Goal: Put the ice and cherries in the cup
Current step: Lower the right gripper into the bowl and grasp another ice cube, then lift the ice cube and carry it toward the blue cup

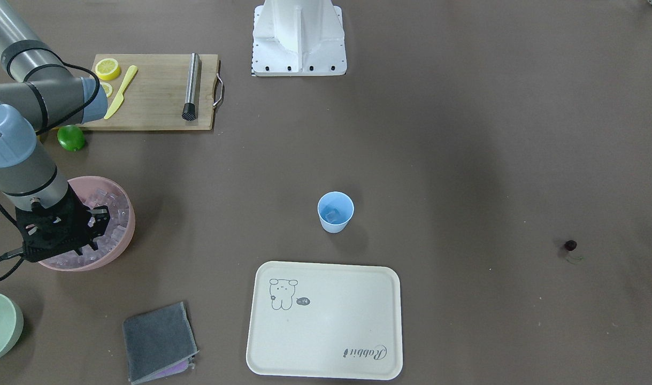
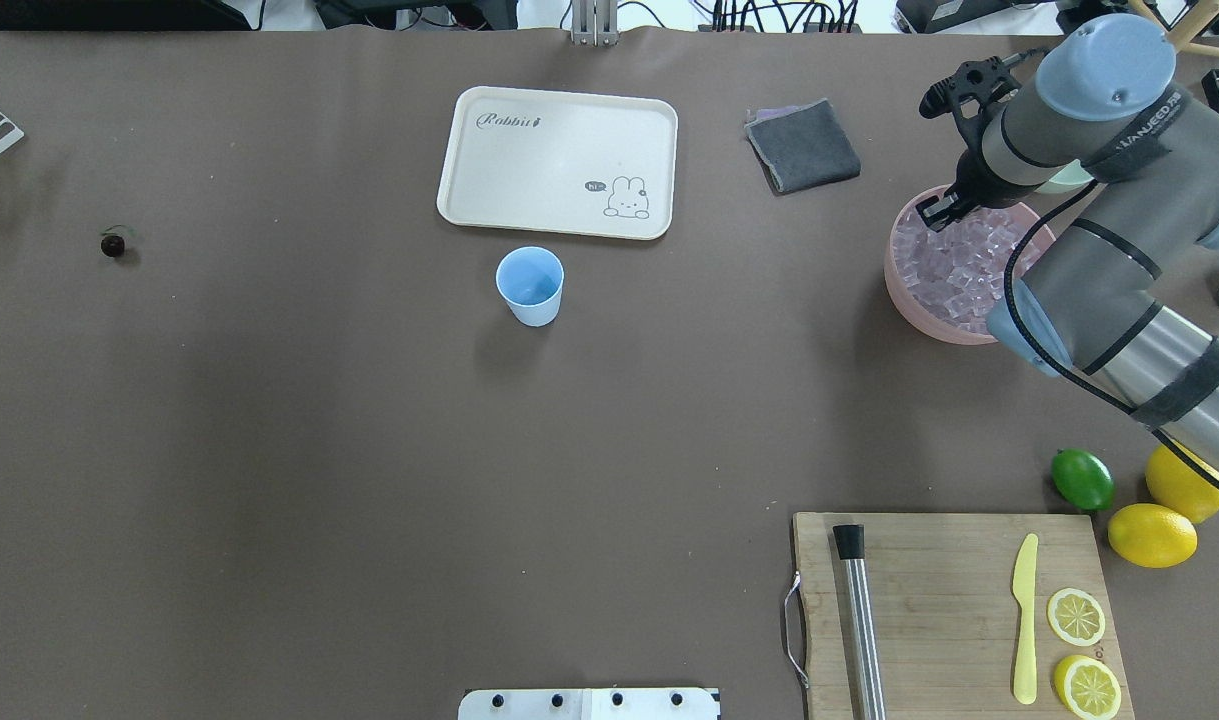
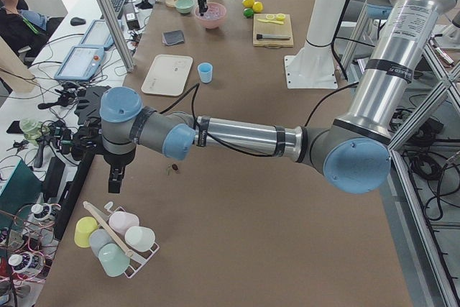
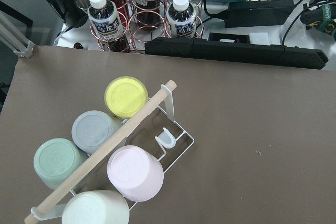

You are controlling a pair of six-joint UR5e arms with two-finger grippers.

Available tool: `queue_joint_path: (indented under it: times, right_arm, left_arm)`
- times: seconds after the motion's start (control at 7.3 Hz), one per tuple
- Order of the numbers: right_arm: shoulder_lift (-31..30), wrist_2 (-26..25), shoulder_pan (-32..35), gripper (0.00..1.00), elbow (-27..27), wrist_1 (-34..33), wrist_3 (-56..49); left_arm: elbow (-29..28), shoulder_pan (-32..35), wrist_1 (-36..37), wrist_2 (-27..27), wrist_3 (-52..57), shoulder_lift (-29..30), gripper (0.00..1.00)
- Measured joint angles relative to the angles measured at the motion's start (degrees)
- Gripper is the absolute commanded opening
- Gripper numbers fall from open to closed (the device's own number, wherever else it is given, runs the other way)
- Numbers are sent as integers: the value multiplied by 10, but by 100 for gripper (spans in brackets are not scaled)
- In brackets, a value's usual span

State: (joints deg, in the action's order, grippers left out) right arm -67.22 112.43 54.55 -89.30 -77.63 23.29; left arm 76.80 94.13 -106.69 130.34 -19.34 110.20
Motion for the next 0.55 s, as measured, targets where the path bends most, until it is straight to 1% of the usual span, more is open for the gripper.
queue_joint_path:
  times: [0.27,0.55]
  right_arm:
    - [1,7,8,0,-6,-7,0]
    - [4,23,25,0,-25,-30,0]
  left_arm:
    - [-1,0,0,0,0,1,98]
    - [-6,-1,1,0,0,4,98]
